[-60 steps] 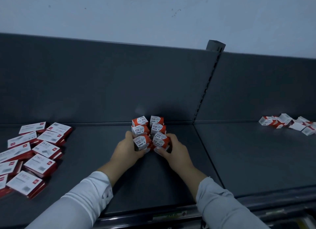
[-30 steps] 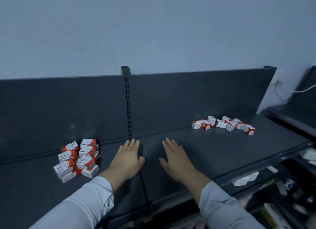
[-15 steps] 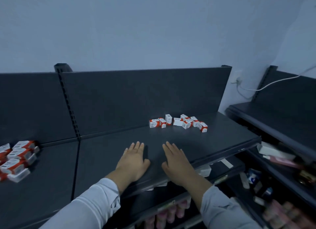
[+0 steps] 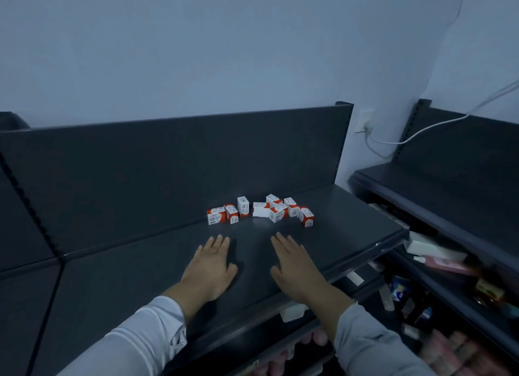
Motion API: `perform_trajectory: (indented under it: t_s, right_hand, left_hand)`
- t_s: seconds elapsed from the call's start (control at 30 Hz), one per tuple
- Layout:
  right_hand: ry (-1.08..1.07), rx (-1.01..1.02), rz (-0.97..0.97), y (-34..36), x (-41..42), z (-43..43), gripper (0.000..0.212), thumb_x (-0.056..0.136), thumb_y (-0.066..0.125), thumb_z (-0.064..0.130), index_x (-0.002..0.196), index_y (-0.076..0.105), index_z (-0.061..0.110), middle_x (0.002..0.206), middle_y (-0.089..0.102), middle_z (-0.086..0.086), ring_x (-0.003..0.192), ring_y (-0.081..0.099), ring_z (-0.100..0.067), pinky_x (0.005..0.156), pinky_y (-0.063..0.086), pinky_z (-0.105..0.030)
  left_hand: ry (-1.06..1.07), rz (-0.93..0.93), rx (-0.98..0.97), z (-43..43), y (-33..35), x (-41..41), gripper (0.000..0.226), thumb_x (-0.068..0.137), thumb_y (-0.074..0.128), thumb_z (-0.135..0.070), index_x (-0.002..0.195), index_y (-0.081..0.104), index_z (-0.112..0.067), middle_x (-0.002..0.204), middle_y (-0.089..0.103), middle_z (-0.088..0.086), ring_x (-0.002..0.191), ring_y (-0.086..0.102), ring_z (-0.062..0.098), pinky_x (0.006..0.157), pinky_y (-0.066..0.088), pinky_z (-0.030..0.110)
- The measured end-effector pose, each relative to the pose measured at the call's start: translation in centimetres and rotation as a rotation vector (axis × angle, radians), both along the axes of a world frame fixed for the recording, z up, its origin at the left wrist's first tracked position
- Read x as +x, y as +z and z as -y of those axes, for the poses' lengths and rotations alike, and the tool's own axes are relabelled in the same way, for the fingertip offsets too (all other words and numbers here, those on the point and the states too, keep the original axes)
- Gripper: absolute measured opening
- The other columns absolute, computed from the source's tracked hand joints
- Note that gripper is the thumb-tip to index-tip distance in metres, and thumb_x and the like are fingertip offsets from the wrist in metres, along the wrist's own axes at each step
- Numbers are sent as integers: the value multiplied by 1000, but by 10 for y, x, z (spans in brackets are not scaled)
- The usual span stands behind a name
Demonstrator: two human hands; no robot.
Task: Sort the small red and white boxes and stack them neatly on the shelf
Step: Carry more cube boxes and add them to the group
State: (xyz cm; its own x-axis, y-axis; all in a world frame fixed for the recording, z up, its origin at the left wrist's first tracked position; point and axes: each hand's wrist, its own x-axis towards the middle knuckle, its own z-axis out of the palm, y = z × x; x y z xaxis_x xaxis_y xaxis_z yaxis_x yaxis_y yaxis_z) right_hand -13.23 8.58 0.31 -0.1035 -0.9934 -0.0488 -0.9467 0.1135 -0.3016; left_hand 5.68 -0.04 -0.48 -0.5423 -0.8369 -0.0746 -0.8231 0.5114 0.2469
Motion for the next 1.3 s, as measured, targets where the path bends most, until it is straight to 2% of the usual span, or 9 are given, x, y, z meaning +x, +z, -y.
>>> perform_trajectory:
  t_s: [0.27,0.4,0.57,0.7,0.83,1.0,1.17,1.23,1.3]
  right_hand:
    - [-20,-31,6,-5,-64,61,70,98,38,26,157,3,16,165,-4,1,151,-6,-18,123,2,-38]
    - [-51,-35,34,-9,-94,79,73,97,40,25,157,0,16,165,-8,2,151,-8,-15,120,-2,-34]
    - [-52,-17,51,-9,-115,103,70,96,40,25,157,7,17,165,0,3,151,-3,-18,121,1,-38]
    - [11,-1,15,-10,-124,119,72,97,40,25,157,2,16,165,-1,1,151,-3,-19,121,-1,-34]
    - [81,27,5,-12,-138,136,71,98,39,24,157,1,16,165,-3,1,152,-4,-19,122,0,-36]
    - [174,25,-20,-21,-151,159,68,95,38,19,157,8,13,165,4,0,151,0,-17,123,5,-41]
    - [247,3,0,-29,-161,176,65,97,40,17,156,14,17,164,9,3,151,2,-17,122,0,-36]
    - [248,-77,3,-31,-164,181,57,97,46,18,151,27,18,159,25,4,150,10,-15,122,2,-37]
    - [252,-140,-8,-31,-167,185,44,97,51,22,139,41,25,147,42,8,146,22,-12,123,4,-38]
  left_hand:
    - [-60,-46,-20,73,-4,-77,69,100,35,-35,156,2,-11,164,-2,7,151,-4,21,123,1,36]
    - [-58,-95,-10,96,-3,-98,70,99,39,-34,156,5,-12,164,1,6,151,-3,20,123,2,35]
    - [-34,-88,-37,120,2,-113,69,98,39,-31,155,8,-10,164,3,7,151,0,22,123,5,37]
    - [-5,-48,-41,130,2,-131,68,99,37,-33,156,7,-12,164,3,6,151,-1,21,122,2,35]
    - [59,-24,-34,136,-5,-145,69,99,37,-37,156,7,-12,164,2,5,151,-2,21,122,0,36]
    - [99,7,-27,138,-12,-159,70,98,39,-34,156,6,-13,164,3,4,151,-2,21,121,-1,35]
    - [61,37,-77,149,-17,-169,65,95,41,-15,155,17,-13,162,15,4,151,1,22,122,-1,37]
    - [62,56,-154,154,-21,-171,59,94,42,-9,151,29,-16,158,28,2,151,7,22,121,-2,38]
    - [75,2,-214,156,-24,-170,48,95,46,-9,142,45,-20,147,45,2,148,20,22,119,-2,36]
